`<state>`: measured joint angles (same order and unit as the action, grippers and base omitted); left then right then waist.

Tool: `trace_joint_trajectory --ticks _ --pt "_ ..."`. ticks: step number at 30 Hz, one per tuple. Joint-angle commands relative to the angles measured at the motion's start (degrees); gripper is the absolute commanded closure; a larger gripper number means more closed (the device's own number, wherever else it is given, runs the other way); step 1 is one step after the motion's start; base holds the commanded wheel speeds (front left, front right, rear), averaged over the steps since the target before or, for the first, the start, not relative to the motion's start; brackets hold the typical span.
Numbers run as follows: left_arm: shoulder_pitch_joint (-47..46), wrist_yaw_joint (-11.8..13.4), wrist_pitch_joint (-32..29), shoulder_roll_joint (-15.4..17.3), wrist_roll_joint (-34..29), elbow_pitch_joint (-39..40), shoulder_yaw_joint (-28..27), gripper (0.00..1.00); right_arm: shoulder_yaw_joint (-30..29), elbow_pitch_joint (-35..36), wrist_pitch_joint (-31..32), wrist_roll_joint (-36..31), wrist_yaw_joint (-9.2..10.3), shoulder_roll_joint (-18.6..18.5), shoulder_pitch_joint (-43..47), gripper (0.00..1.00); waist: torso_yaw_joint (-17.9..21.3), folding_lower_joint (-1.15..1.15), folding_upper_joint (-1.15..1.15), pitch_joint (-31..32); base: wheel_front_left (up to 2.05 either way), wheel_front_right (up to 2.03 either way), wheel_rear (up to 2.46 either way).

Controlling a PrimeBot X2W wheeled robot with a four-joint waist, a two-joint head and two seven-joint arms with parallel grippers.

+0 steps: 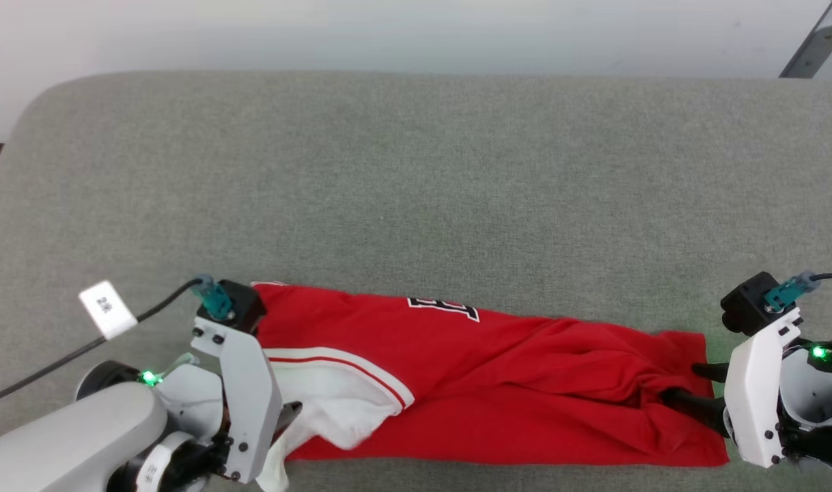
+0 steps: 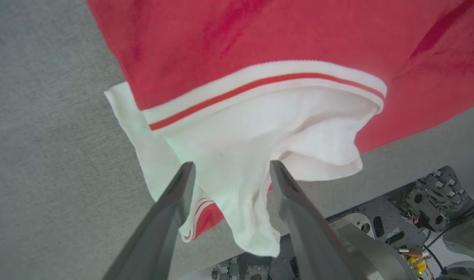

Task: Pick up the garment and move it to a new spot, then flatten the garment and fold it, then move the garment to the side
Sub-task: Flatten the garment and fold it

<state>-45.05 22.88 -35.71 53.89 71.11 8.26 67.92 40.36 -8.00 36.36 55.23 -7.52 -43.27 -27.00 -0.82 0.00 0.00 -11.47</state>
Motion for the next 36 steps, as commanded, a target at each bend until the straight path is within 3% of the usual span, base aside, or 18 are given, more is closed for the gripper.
trace_joint_trajectory --ticks 1,9,20,28,32,36 --pt "0.9 0.4 0.4 0.3 -0.1 0.5 -0.2 0.00 -1.0 0.0 0.0 0.1 0.09 0.2 0.9 0.00 -0.3 0.00 0.00 0.6 0.00 0.00 0.00" --pt "2.8 1.4 8.1 2.4 -1.9 3.7 -2.5 0.00 -8.0 2.9 -2.0 -0.9 0.08 1.3 4.7 0.00 -1.1 0.00 0.00 2.0 0.00 0.00 0.00" --pt "10.2 2.4 32.0 2.2 -6.9 1.6 -7.2 0.00 -22.7 5.7 -9.5 -1.0 0.08 6.4 16.0 0.00 -2.4 0.00 0.00 3.8 0.00 0.00 0.00" --pt "17.4 3.2 48.5 -0.9 -6.8 -2.7 -11.8 0.00 -30.4 5.3 -9.5 -4.8 0.08 10.7 22.0 0.00 -3.8 0.00 0.00 4.0 0.00 0.00 0.00" --pt "21.4 3.4 50.8 -3.9 -8.3 -5.0 -16.3 0.00 -32.8 4.2 -7.8 -6.9 0.08 12.2 22.9 0.00 -4.5 0.00 0.00 4.0 0.00 0.00 0.00" --pt "26.3 2.2 50.9 -8.7 -14.3 -6.1 -25.3 0.00 -34.1 3.2 -5.5 -8.2 0.08 13.5 22.9 0.00 -5.4 0.00 0.00 3.6 0.00 0.00 0.00"
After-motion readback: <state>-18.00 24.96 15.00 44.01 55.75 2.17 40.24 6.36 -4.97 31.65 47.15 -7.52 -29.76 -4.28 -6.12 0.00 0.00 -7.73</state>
